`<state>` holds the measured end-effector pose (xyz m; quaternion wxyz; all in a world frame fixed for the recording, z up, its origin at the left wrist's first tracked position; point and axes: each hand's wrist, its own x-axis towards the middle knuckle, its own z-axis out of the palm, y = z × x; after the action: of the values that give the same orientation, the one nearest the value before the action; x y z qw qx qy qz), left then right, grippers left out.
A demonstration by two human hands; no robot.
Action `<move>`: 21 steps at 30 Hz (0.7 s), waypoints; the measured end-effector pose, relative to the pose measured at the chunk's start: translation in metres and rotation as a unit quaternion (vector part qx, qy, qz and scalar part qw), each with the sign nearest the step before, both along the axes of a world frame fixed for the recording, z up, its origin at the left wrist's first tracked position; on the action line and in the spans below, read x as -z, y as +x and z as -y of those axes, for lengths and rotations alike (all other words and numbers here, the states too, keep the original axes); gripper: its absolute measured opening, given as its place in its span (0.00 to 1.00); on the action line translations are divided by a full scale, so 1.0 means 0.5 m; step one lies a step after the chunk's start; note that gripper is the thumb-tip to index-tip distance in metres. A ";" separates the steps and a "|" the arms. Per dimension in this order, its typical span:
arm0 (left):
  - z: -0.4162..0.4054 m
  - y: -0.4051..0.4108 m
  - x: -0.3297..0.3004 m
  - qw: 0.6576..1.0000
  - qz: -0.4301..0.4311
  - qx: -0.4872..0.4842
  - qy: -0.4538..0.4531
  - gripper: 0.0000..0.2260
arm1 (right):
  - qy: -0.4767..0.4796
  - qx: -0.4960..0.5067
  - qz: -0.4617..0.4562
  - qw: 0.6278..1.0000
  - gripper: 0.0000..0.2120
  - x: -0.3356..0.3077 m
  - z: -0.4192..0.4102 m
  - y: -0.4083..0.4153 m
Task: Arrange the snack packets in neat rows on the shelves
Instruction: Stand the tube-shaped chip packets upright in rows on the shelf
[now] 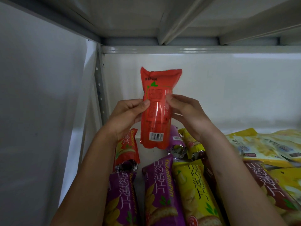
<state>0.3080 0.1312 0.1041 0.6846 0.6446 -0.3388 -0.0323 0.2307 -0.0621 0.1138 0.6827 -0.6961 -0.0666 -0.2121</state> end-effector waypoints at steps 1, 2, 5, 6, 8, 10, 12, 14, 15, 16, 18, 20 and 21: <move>0.001 -0.001 0.000 1.000 0.004 0.003 0.005 0.16 | 0.006 0.007 0.019 1.000 0.16 -0.001 -0.003 0.000; 0.003 -0.003 0.000 1.000 0.004 0.006 0.008 0.17 | 0.006 0.021 0.036 0.999 0.16 -0.002 -0.005 -0.001; 0.005 -0.007 -0.005 1.000 -0.005 0.014 0.000 0.17 | 0.010 0.057 0.060 0.996 0.13 -0.004 -0.005 -0.001; 0.006 -0.009 -0.008 1.000 -0.009 0.022 -0.007 0.17 | 0.014 0.061 0.063 0.996 0.13 -0.004 -0.003 -0.001; 0.011 -0.014 -0.014 0.999 -0.012 0.034 -0.031 0.17 | 0.014 0.065 0.063 0.996 0.11 -0.002 0.000 0.002; 0.017 -0.017 -0.018 0.998 0.007 0.014 -0.054 0.15 | 0.010 0.052 0.053 0.997 0.11 -0.001 -0.003 0.002; 0.021 -0.014 -0.017 0.997 0.037 -0.023 -0.060 0.13 | -0.002 0.024 0.042 0.999 0.12 0.000 -0.004 0.004; 0.021 -0.011 -0.014 0.996 0.050 -0.040 -0.055 0.13 | -0.008 0.007 0.044 0.999 0.13 -0.002 -0.005 0.003; 0.019 -0.010 -0.013 0.996 0.055 -0.042 -0.050 0.13 | -0.002 0.010 0.052 0.999 0.13 -0.002 -0.005 0.003; 0.018 -0.010 -0.012 0.997 0.059 -0.041 -0.042 0.13 | 0.004 0.022 0.062 0.998 0.13 -0.001 -0.004 0.004; 0.019 -0.013 -0.011 0.997 0.062 -0.040 -0.029 0.13 | 0.005 0.052 0.079 0.996 0.12 0.001 -0.001 0.006; 0.022 -0.016 -0.013 0.998 0.053 -0.030 -0.023 0.13 | 0.002 0.074 0.087 0.993 0.11 0.004 0.001 0.009; 0.024 -0.017 -0.015 0.998 0.044 -0.022 -0.024 0.12 | -0.005 0.084 0.091 0.992 0.11 0.005 0.002 0.010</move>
<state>0.2994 0.1191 0.1115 0.6850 0.6356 -0.3556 0.0192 0.2355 -0.0631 0.1115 0.6500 -0.6806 -0.0704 -0.3306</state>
